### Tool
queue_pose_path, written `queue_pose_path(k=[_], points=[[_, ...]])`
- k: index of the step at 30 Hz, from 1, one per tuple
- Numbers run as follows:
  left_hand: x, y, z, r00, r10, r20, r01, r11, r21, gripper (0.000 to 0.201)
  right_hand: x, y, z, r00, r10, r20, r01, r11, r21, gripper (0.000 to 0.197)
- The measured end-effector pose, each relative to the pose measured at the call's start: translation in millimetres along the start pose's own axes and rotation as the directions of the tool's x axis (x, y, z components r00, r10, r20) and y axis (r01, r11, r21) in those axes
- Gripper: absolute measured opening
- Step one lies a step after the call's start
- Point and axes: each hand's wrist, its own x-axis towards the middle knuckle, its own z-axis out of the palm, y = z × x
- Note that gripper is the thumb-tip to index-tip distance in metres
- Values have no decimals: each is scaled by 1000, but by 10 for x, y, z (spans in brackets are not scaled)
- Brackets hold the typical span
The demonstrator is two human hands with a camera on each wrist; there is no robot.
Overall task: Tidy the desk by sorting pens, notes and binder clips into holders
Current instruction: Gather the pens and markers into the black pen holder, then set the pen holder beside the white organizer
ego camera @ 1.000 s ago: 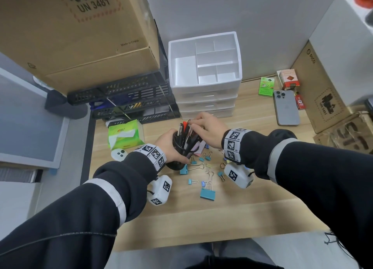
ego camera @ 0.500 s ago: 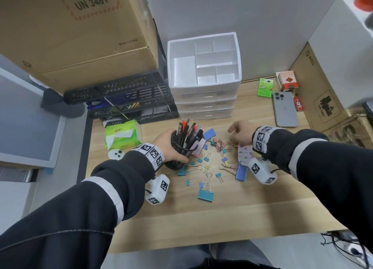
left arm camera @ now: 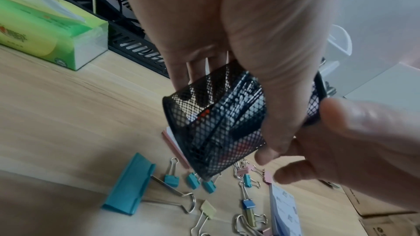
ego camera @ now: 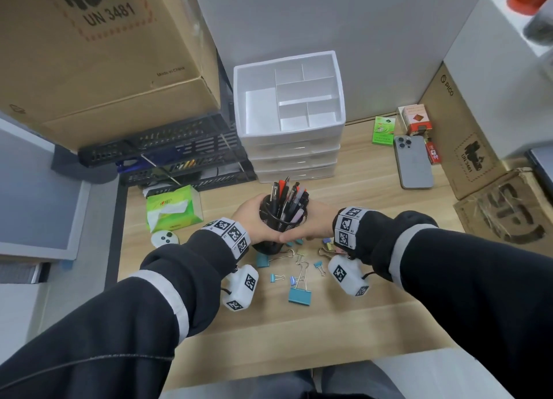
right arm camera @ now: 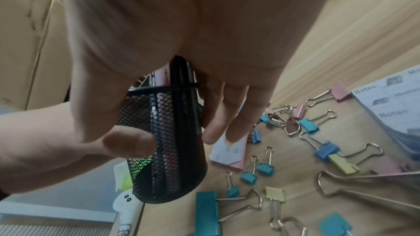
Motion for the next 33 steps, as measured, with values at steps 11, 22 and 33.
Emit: queue_pose_path(k=[11,22,33], points=[[55,162,45,999,31,45,-33,999,41,96,34,48,-121,992,-15,-128,31,992,123,42],[247,387,122,990,49,130,-76,973,216,80,-15,155,-260,976,13,-216,-14,1000,-1,38],[628,331,74,982,-189,-2,183,946,268,74,-76,569,-933,781,221,-584,-280,960,-11,91]])
